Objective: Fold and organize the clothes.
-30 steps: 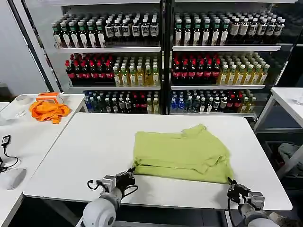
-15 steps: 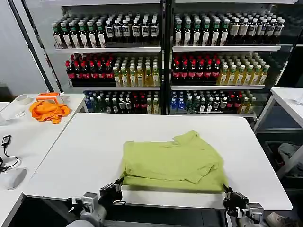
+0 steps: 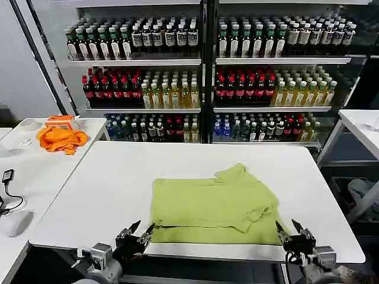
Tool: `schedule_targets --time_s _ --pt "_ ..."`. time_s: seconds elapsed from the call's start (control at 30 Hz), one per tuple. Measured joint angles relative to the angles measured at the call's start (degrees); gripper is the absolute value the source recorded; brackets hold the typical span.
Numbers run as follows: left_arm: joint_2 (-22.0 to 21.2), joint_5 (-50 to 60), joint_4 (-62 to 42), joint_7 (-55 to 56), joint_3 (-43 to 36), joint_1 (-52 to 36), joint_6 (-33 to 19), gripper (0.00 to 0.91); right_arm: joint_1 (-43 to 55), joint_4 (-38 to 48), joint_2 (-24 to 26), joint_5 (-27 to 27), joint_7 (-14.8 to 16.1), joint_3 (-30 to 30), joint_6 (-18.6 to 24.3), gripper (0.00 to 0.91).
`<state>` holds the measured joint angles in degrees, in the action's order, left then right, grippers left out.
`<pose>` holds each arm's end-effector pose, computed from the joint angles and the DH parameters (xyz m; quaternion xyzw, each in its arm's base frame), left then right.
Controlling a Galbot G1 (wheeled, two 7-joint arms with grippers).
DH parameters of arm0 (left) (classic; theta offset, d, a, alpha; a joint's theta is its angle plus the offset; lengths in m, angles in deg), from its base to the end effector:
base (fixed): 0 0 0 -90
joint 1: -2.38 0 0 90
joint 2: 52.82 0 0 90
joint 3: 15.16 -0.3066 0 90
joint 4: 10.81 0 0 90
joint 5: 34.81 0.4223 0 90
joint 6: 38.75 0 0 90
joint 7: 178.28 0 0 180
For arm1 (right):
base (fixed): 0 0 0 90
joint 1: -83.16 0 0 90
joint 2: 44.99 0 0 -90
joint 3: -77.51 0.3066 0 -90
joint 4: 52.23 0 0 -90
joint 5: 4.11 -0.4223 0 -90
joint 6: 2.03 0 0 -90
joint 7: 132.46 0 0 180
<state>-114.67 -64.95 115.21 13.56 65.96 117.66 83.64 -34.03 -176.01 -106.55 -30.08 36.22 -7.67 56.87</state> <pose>0.2726 -0.0190 -0.2131 -0.1181 -0.9600 0.0008 0.2540 0.2887 -0.0601 -0.2035 -0.0003 -0.9740 0.0580 0.2192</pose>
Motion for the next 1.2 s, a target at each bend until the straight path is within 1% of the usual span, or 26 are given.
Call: schedule_targets --time_s 0.23,0.53,0.77,1.07,1.1,1.13,1.17,1.2 --pt "-0.51 -3.65 -7.85 1.08 -2.85 -9.6 -0.03 0.907 14.57 9.49 0.43 -3.77 -1.69 -7.29 -0.63 0.907" --pt "-2.51 -4.95 -19.85 0.8 -8.31 -23.55 -0.03 0.907 31.96 24.14 -1.13 -6.41 -2.02 -16.3 -0.56 0.907" --pt "-4.49 -4.97 -29.38 0.64 -12.33 -32.92 -0.64 0.907 41.42 34.56 -3.36 -7.05 -1.99 -21.09 -0.26 0.907" --pt "-6.7 -3.82 -38.31 0.6 -15.38 -40.56 -0.79 0.907 49.66 45.36 -6.51 -7.47 -1.7 -24.92 0.04 0.907" --pt "-6.79 -3.77 -38.91 0.64 -15.54 -40.97 -0.79 0.816 50.34 46.33 -6.78 -7.51 -1.69 -25.21 0.04 0.907" --pt "-6.85 -3.75 -39.42 0.63 -15.7 -41.31 -0.79 0.171 50.97 47.23 -7.07 -7.55 -1.67 -25.49 0.04 0.907" --pt "-6.87 -3.73 -39.87 0.66 -15.84 -41.67 -0.79 0.06 51.55 48.16 -7.36 -7.61 -1.63 -25.78 0.04 0.907" --pt "-6.88 -3.7 -40.22 0.68 -15.91 -41.92 -0.8 0.04 52.05 48.97 -7.58 -7.72 -1.57 -25.97 0.04 0.907"
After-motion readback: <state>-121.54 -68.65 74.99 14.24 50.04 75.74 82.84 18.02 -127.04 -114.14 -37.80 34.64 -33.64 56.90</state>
